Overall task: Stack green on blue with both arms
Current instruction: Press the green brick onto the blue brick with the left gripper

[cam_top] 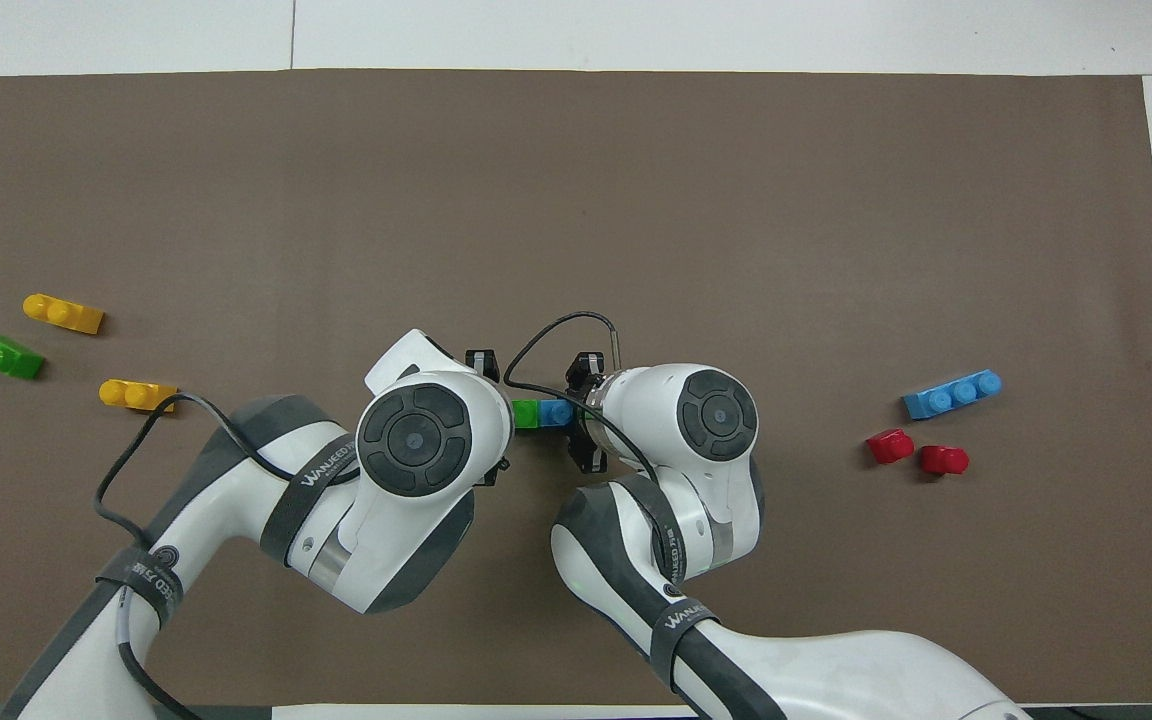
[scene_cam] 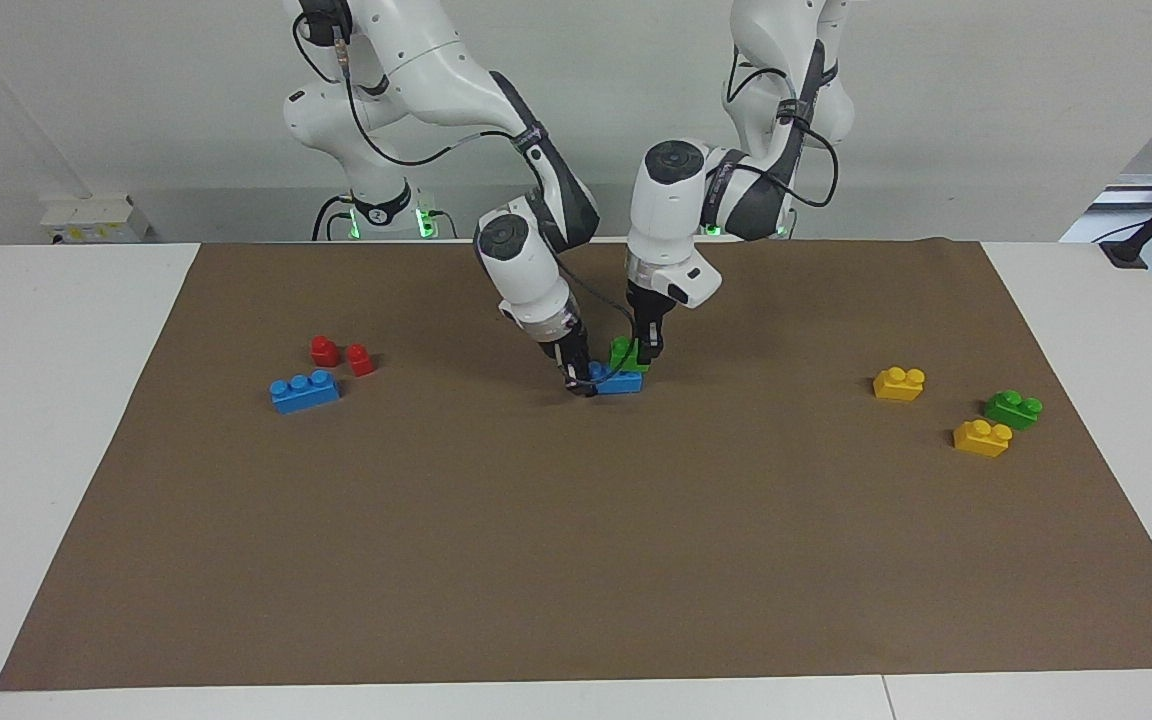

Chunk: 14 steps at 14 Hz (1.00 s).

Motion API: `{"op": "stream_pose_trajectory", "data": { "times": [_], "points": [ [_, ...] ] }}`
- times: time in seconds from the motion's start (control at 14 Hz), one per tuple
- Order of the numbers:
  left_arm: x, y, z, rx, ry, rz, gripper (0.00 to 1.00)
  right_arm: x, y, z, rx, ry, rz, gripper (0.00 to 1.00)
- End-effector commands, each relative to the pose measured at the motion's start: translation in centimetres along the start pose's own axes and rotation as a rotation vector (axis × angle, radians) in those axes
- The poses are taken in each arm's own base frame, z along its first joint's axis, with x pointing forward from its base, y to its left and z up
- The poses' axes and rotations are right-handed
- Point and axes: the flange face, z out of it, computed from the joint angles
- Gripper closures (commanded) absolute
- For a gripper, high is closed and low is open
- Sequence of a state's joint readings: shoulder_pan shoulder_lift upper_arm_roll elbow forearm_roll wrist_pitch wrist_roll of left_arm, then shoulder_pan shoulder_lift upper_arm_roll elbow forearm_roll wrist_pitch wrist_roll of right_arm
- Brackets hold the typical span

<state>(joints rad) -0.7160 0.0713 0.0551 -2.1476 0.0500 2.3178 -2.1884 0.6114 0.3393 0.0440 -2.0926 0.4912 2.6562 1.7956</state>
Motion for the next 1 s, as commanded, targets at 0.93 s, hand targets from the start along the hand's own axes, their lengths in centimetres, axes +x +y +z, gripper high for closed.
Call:
{"op": "stream_pose_trajectory", "data": {
  "times": [0.93],
  "points": [
    [-1.0,-0.6,2.7,-0.064,0.052,-0.078,1.00,1.5,0.5,0.9,-0.001,0.007,0.006,1.00]
  ]
}}
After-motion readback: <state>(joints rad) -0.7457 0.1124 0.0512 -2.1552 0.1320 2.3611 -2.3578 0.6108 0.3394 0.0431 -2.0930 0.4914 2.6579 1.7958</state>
